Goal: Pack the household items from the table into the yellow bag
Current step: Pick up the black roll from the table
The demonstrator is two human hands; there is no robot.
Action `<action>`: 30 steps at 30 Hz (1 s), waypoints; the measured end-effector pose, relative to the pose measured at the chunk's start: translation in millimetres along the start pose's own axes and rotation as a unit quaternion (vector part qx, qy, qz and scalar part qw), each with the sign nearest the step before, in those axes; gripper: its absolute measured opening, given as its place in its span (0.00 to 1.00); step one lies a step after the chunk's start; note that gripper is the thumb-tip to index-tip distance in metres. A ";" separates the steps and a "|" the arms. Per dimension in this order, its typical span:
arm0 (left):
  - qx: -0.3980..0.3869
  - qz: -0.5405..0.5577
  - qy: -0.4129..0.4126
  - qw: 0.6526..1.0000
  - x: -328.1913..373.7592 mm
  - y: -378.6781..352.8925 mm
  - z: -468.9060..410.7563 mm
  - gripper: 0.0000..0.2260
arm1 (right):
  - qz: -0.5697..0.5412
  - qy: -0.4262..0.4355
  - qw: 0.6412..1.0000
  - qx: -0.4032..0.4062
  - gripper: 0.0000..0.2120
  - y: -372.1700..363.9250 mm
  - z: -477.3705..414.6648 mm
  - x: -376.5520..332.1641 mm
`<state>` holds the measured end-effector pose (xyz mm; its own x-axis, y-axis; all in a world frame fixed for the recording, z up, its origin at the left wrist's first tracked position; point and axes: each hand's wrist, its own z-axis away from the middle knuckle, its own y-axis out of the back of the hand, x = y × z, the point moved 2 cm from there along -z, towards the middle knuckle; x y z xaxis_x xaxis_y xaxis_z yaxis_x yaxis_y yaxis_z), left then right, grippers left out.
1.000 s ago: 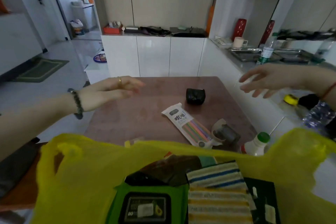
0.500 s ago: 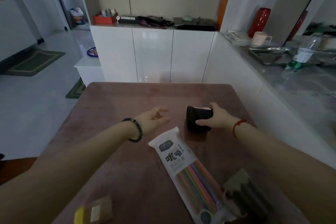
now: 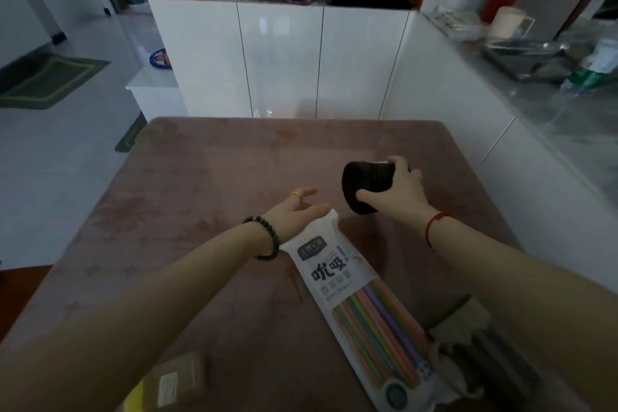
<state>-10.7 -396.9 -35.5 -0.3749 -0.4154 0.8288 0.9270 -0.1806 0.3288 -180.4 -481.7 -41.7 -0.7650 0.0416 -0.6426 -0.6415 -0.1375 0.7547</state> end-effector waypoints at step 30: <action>-0.019 -0.541 -0.082 0.837 -39.2 30.4 406.7 0.22 | -0.052 0.208 0.900 -0.380 0.27 74.1 463.2 -96.4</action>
<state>37.5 -23.5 126.2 -0.9848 0.1370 0.1068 0.0435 -0.4008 0.9151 -180.5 -37.5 137.3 -0.5139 -0.2582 -0.8181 -0.3641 -0.7978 0.4805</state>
